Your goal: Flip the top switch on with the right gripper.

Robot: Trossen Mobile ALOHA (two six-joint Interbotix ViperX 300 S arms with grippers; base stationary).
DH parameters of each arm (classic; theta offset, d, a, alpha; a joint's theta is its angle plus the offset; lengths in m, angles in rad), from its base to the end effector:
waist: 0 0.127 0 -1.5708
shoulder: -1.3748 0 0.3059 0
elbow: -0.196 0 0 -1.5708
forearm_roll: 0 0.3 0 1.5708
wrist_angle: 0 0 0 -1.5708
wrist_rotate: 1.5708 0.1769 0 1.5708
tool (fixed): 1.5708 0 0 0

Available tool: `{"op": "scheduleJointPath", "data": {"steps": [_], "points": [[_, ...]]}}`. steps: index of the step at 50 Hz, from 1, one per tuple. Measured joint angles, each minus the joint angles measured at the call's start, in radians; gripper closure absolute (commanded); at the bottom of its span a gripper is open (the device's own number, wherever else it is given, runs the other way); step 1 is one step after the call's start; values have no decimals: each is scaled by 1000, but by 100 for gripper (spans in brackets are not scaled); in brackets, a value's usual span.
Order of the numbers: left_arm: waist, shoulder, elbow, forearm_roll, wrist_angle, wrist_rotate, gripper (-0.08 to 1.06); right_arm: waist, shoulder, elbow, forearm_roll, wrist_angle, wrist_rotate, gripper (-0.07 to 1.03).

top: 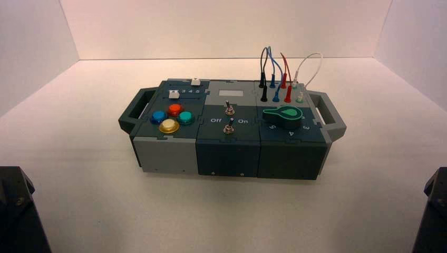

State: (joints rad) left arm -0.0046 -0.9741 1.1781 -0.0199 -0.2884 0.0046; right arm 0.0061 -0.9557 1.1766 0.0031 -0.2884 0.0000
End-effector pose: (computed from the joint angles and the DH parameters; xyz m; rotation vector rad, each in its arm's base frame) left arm 0.2553 -0.0002 0.2990 -0.0149 -0.0844 0.0004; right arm 0.2585 0.0014 0.2950 0.0032 -0.0675 0.0053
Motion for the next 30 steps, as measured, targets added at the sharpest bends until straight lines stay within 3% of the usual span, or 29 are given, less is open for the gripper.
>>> {"op": "scheduleJointPath", "data": {"steps": [17,30], "points": [[0,0,0,0,12,0,100,0,0,2,0,0,0,98],[-21,11,-2,0,80,-2,100,2,0,5,2,37,0,99]]}}
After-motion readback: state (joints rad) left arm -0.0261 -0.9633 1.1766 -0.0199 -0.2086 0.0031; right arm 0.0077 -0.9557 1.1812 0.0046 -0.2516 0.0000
